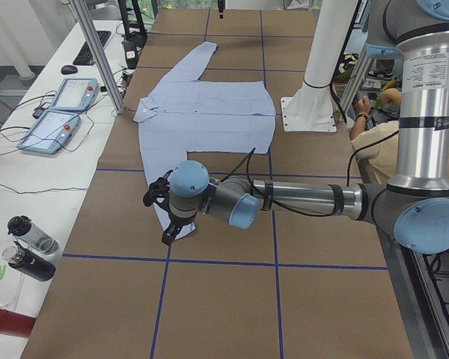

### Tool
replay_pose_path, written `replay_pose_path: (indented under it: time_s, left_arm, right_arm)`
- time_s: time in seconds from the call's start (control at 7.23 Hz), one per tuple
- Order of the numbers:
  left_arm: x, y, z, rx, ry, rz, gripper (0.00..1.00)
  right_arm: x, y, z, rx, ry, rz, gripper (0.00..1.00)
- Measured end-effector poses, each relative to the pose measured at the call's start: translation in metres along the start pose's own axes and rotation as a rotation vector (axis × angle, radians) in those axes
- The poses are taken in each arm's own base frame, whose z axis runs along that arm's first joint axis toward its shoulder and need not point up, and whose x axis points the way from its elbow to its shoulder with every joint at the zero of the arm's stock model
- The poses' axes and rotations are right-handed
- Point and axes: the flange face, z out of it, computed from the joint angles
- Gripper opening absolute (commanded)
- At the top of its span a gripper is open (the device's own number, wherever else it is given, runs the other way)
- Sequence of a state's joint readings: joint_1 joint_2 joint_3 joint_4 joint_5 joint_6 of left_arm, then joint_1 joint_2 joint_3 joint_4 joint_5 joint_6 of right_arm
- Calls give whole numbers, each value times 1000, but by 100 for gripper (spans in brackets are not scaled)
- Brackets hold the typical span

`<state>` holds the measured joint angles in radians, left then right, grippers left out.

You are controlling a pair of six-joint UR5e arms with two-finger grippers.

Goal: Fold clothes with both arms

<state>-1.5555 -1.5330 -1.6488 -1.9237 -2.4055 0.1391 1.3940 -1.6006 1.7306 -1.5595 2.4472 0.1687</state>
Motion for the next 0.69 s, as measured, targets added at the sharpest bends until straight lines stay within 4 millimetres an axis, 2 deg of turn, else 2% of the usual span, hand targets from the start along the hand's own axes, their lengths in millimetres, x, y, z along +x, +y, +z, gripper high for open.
replay_pose_path:
  time_s: [0.28,0.55,0.69]
  left_arm:
    - [0,0,0,1,0,1,100]
    - [-1,1,1,0,0,2,100]
    - [-1,1,1,0,0,2,100]
  right_arm:
    - [2,-9,14,19,1,-13,100]
    - [9,-18,54,52,-16,-103,100]
    - [15,-20,70,71,-26,-95,100]
